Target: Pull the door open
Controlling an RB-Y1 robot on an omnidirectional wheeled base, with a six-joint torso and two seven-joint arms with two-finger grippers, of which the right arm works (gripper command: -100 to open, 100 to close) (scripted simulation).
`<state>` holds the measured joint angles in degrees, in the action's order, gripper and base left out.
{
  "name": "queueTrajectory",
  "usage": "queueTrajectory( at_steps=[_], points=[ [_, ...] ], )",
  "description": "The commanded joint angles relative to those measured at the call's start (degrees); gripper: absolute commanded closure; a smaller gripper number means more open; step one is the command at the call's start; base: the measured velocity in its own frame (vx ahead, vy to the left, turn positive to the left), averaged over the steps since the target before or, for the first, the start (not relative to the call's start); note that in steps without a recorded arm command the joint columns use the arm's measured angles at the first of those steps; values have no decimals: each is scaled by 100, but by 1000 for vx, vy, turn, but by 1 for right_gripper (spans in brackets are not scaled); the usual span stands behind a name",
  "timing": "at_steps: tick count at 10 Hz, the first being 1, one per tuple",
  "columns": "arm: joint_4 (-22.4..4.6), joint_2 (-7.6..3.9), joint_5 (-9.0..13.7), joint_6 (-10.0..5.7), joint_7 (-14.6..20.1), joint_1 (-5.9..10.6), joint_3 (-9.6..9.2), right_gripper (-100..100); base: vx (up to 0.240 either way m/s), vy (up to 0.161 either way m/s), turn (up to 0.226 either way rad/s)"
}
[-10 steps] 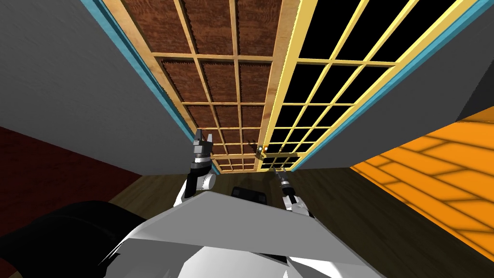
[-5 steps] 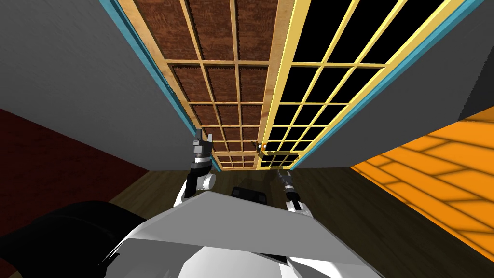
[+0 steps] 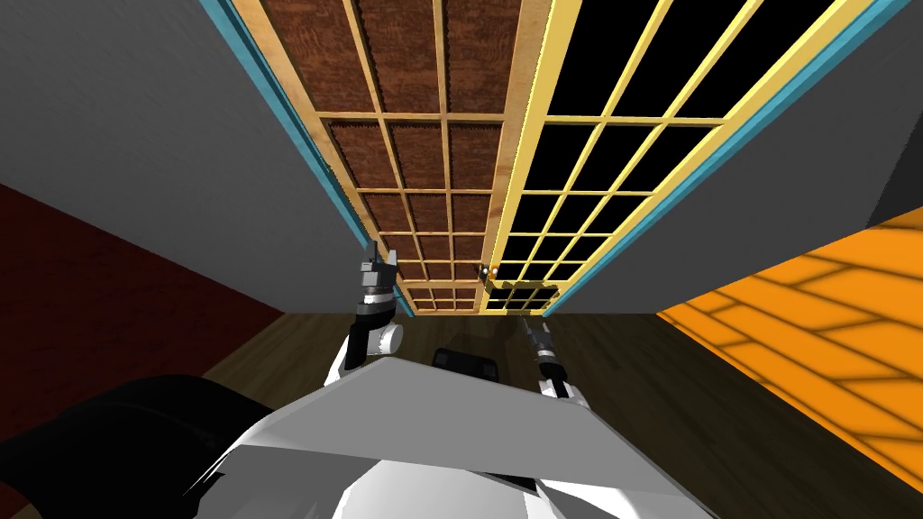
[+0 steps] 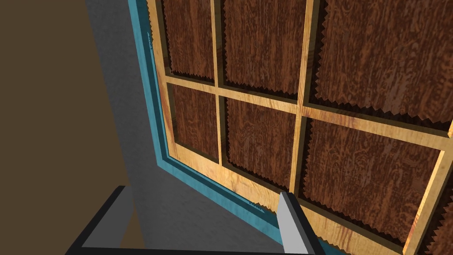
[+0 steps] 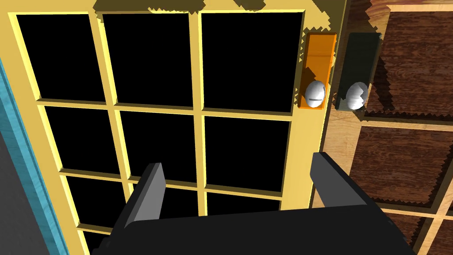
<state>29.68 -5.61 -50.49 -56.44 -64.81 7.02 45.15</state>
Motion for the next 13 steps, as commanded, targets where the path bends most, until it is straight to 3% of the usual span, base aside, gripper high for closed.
queueTrajectory(
  at_steps=[1, 2, 5, 6, 7, 8, 9, 13],
  points=[
    [-286, -99, 71, -91, -200, 133, 85, -100, -70, -25, -8],
    [-416, -99, 71, -91, -200, 133, 85, -100, -26, -7, -9],
    [-292, -141, 171, -34, -270, 32, 229, -100, -47, -31, 61],
    [-405, -141, 171, -34, -270, 32, 229, -100, -48, -34, -6],
    [-390, -185, 291, 34, -355, -79, 399, -100, -122, -36, 151],
    [-552, -185, 291, 34, -355, -79, 399, -100, -125, -67, 71],
    [-376, -216, 397, 94, -430, -167, 545, -100, -111, -87, 130],
    [-363, -236, 485, 144, -495, -229, 665, -100, -59, -33, 58]
  ],
)
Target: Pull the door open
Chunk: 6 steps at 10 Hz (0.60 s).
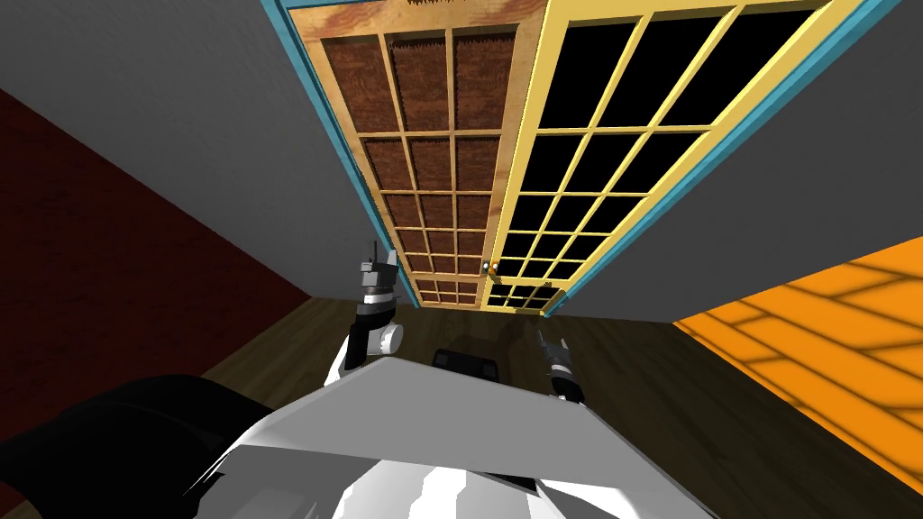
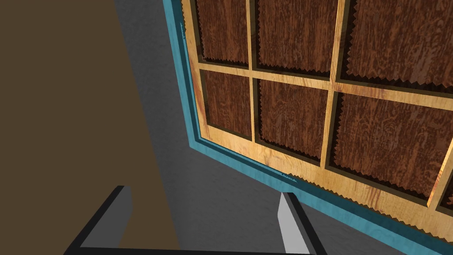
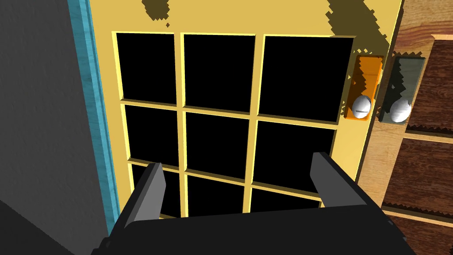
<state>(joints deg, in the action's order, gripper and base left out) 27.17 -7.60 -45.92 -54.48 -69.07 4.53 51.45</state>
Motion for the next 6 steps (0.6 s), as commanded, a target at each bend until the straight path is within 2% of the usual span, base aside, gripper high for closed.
queueTrajectory(
  at_steps=[1, 2, 4, 5, 6],
  points=[
    [-96, -57, 133, 8, -146, -49, 176, -100, -63, -44, 182],
    [-96, -57, 133, 8, -146, -49, 176, -100, -64, -51, 75],
    [-63, -67, 316, 112, -287, -123, 411, -100, -49, -55, 210],
    [33, -67, 316, 112, -287, -123, 411, -100, -47, -49, 65],
    [-19, -67, 316, 112, -287, -123, 411, -100, -32, -25, -21]
  ],
)
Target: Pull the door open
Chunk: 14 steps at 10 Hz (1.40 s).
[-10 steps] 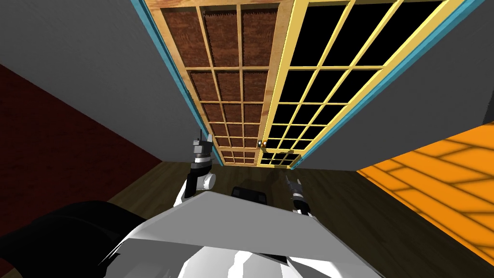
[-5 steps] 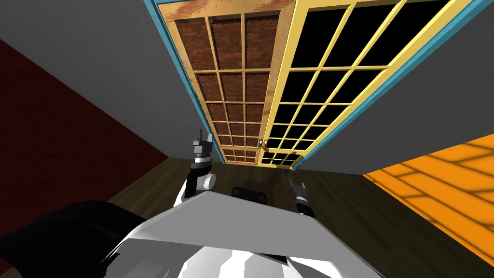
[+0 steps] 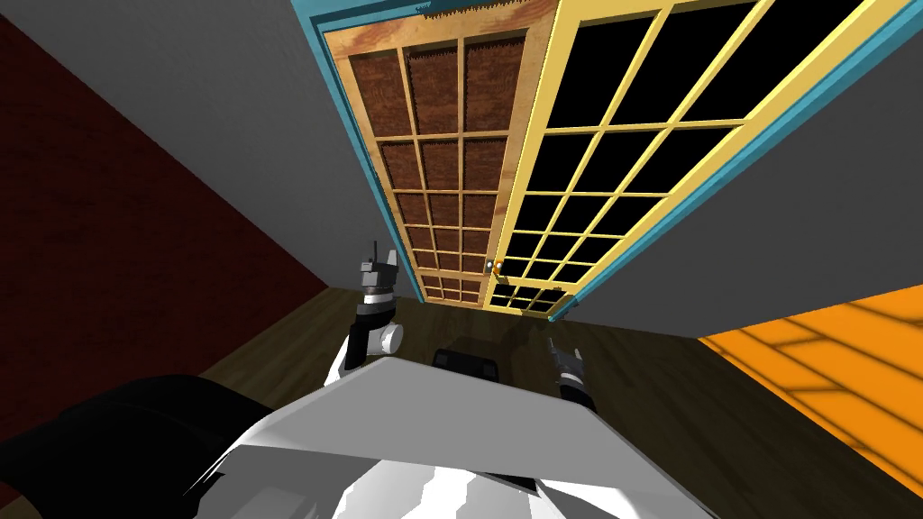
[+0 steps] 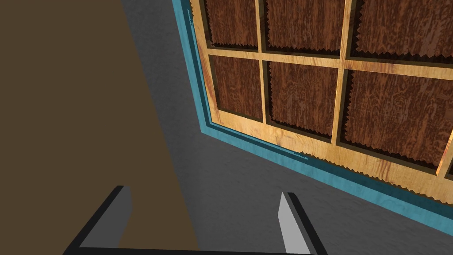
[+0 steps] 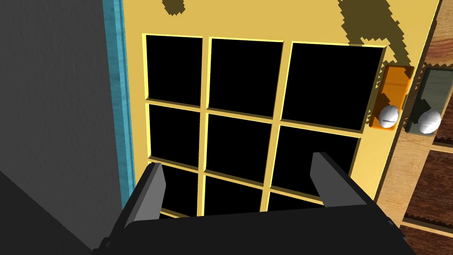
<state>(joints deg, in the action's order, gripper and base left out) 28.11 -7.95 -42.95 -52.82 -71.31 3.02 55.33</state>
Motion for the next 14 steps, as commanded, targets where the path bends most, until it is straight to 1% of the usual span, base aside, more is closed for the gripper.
queueTrajectory(
  at_steps=[1, 2, 3, 4, 6, 9, 10, 11, 12, 14],
  points=[
    [-142, -27, 96, -10, -125, 15, 118, -100, -21, -27, 146],
    [-142, -27, 96, -10, -125, 15, 118, -100, -10, -30, 127],
    [-142, -27, 96, -10, -125, 15, 118, -100, 3, -12, -34],
    [-123, -11, 183, 39, -197, 20, 219, -100, 12, -17, 195],
    [-98, 27, 286, 97, -289, 61, 331, -100, 37, -48, 238],
    [-58, 138, 409, 167, -417, 243, 430, -100, 122, -48, 242],
    [-58, 138, 409, 167, -417, 243, 430, -100, 108, -41, 82],
    [-40, 208, 447, 189, -468, 372, 443, -100, 154, -32, 259],
    [-34, 237, 454, 193, -482, 428, 436, -100, 201, -52, 211],
    [-17, 325, 474, 204, -524, 598, 417, -100, 176, -63, 144]
  ],
)
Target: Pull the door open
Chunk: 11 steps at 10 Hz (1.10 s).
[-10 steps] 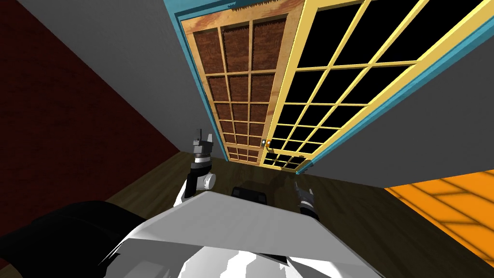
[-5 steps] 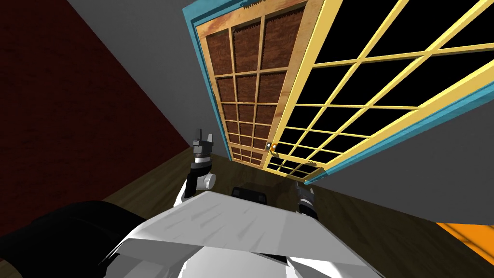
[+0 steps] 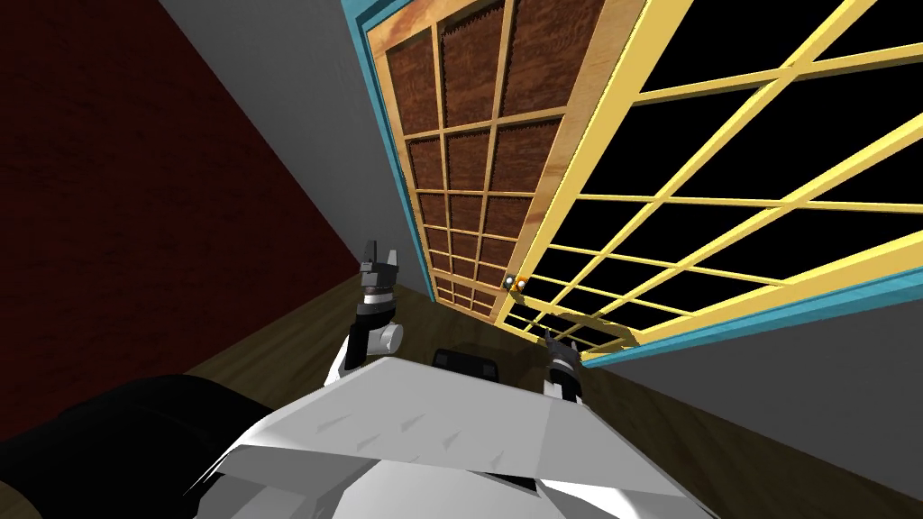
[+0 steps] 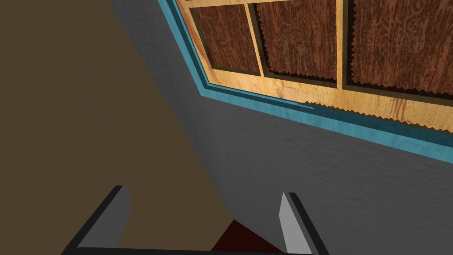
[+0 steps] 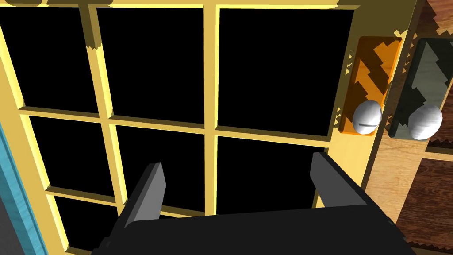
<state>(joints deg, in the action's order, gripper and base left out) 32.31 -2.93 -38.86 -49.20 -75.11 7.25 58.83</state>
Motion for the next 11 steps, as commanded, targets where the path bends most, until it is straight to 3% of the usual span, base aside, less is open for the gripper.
queueTrajectory(
  at_steps=[1, 2, 4, 5, 9, 10, 11],
  points=[
    [-286, -177, 65, -157, -144, 175, 67, -100, 144, -27, 98],
    [-438, -177, 65, -157, -144, 175, 67, -100, 49, 3, -4],
    [-438, -177, 65, -157, -144, 175, 67, -100, -13, 16, -16],
    [-427, -104, 60, -159, -163, 325, 23, -100, 87, -18, 169],
    [-414, -13, 55, -162, -186, 513, -31, -100, 171, -40, 110],
    [-405, 62, 37, -172, -196, 676, -93, -100, 184, -35, 151],
    [-255, 62, 37, -172, -196, 676, -93, -100, 166, -39, 93]
  ],
)
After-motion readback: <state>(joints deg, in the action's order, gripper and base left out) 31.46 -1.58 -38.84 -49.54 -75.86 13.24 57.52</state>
